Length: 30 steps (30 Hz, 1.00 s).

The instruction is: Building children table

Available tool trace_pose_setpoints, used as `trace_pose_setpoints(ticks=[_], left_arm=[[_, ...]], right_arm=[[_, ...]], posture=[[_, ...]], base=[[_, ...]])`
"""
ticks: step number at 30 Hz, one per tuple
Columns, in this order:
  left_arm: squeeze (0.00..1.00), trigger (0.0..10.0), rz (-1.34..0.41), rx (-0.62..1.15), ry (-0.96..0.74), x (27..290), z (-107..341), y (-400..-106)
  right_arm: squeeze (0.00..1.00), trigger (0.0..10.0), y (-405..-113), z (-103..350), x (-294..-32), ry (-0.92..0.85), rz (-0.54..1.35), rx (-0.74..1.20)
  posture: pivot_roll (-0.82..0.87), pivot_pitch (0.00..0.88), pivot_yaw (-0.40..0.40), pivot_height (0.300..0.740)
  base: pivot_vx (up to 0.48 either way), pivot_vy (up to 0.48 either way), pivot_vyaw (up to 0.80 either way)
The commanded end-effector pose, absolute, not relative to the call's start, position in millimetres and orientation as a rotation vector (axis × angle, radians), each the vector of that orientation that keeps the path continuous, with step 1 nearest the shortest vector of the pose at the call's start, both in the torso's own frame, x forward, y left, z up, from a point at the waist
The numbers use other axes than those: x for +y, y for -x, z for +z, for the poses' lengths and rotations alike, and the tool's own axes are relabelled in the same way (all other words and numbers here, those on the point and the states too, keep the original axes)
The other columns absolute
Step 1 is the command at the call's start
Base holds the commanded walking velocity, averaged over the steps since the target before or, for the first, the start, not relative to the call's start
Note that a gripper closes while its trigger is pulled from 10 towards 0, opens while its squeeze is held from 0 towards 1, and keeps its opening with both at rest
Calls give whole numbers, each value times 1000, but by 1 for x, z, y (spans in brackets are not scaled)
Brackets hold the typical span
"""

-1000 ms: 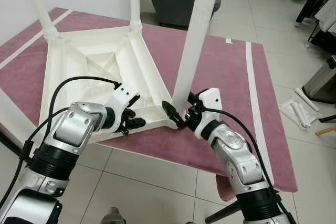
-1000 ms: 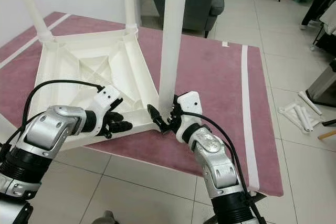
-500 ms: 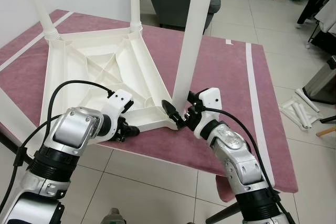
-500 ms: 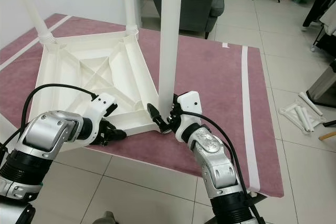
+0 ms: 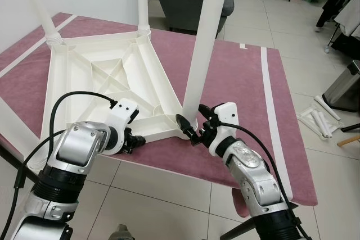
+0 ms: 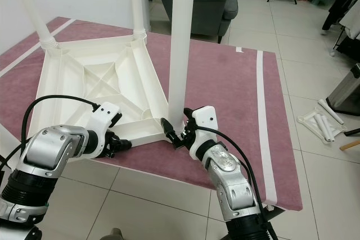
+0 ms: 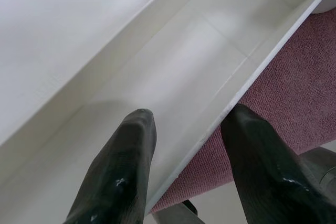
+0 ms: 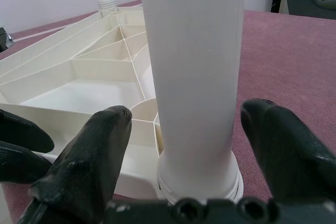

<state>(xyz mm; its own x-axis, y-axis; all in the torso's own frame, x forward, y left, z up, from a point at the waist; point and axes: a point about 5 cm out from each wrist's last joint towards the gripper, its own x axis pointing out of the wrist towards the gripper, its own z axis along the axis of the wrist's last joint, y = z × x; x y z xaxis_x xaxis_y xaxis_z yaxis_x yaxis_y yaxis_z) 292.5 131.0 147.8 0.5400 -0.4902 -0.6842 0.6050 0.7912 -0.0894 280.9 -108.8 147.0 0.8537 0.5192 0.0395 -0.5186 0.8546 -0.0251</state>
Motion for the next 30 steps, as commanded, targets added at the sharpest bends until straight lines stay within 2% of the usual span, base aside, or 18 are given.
trace_pose_setpoints(ticks=[1, 30], left_arm=[[0, 10000, -743, -247, -500, 109, 223, -306], [0, 10000, -743, -247, -500, 109, 223, -306]], right_arm=[[0, 10000, -282, 149, -110, 12, 539, -55], [0, 10000, -282, 149, -110, 12, 539, -55]], posture=[[161, 0, -40, 740], [161, 0, -40, 740]], base=[[0, 0, 0], [0, 0, 0]])
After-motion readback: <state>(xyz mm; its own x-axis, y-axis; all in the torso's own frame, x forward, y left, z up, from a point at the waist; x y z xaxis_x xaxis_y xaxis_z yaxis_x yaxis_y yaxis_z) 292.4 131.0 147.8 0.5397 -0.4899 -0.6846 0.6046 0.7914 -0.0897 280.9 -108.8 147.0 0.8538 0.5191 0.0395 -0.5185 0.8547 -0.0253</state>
